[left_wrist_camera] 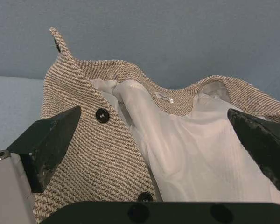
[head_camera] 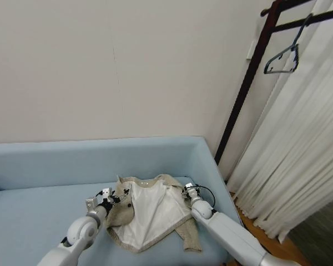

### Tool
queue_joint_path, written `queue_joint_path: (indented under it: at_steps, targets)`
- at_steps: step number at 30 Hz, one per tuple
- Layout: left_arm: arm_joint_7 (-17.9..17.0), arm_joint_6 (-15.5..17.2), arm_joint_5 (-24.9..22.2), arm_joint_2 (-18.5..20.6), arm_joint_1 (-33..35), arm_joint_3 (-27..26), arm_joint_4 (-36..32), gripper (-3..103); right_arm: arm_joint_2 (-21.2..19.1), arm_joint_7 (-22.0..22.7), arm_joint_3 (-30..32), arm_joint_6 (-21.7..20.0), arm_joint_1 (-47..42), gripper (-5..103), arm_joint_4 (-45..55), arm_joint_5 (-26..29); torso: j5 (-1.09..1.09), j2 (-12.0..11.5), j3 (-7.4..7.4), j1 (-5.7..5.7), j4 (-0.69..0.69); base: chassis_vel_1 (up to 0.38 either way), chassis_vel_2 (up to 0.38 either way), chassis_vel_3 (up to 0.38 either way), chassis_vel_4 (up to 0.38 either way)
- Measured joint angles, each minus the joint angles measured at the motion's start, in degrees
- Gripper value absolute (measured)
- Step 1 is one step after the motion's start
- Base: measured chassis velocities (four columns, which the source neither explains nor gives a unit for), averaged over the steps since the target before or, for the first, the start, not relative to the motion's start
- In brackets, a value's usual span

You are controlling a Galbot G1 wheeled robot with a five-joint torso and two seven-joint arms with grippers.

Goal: Pick up the clothes from the sofa and hang them on the clothes hanger.

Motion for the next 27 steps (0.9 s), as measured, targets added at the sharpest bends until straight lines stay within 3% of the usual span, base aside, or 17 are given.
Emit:
queue_joint_path:
  at_steps: [6, 10, 13, 15, 16, 19, 21, 24, 27]
  targets:
    - [0.60, 0.65, 0.01, -0.02, 0.21, 0.00, -0.27, 100, -4.21, 0.00, -0.91, 0.04, -1.67, 100, 8.04, 2.32, 0.00, 0.00, 0.00, 0.00, -0.01, 0.000, 0.000, 0.000, 0.000]
    - [-0.76, 1.55, 0.00, -0.55, 0.76, 0.84, -0.40, 100, -6.44, -0.01, -1.03, -0.07, -3.36, 100, 11.94, 3.51, 0.00, 0.00, -0.01, 0.00, -0.02, 0.000, 0.000, 0.000, 0.000]
    - [-9.02, 5.89, 1.75, -1.68, 0.23, 3.01, -1.22, 100, -8.25, -1.61, -0.25, 1.06, -4.85, 100, 14.68, 4.06, -0.01, 0.00, 0.00, 0.00, 0.00, 0.000, 0.000, 0.000, 0.000]
    - [-9.44, 6.11, 1.88, -1.76, 0.15, 3.11, -1.28, 100, -8.29, -1.70, -0.21, 1.11, -4.88, 100, 14.74, 4.06, -0.01, 0.00, 0.00, 0.00, 0.00, 0.000, 0.000, 0.000, 0.000]
    - [-12.03, 7.67, 4.45, -2.54, -0.57, 4.09, -1.35, 100, -9.20, -3.59, 0.54, 2.22, -5.83, 100, 15.88, 3.98, 0.01, 0.00, -0.01, 0.00, -0.01, 0.000, 0.000, 0.000, 0.000]
    - [-11.22, 8.43, 8.68, -2.65, -0.54, 5.22, -0.42, 100, -10.18, -4.96, 0.97, 3.29, -7.01, 100, 17.05, 3.75, -0.01, 0.00, -0.01, 0.00, -0.03, 0.000, 0.000, 0.000, 0.000]
    - [-11.03, 8.70, 9.05, -2.60, -0.43, 5.30, -0.43, 100, -10.31, -5.09, 1.05, 3.39, -7.19, 100, 17.24, 3.71, 0.00, 0.00, -0.01, 0.00, -0.03, 0.000, 0.000, 0.000, 0.000]
    - [-9.85, 12.05, 12.67, -1.65, 1.63, 5.20, -0.95, 100, -10.80, -5.70, 1.44, 3.64, -7.91, 100, 17.90, 3.61, 0.00, 0.00, -0.01, -0.01, -0.01, 0.000, 0.000, 0.000, 0.000]
    - [-8.13, 12.54, 14.99, -0.90, 3.52, 4.61, -0.58, 100, -10.76, -6.08, 1.60, 3.85, -8.08, 100, 17.91, 3.56, 0.00, 0.00, -0.01, -0.01, 0.00, 0.000, 0.000, 0.000, 0.000]
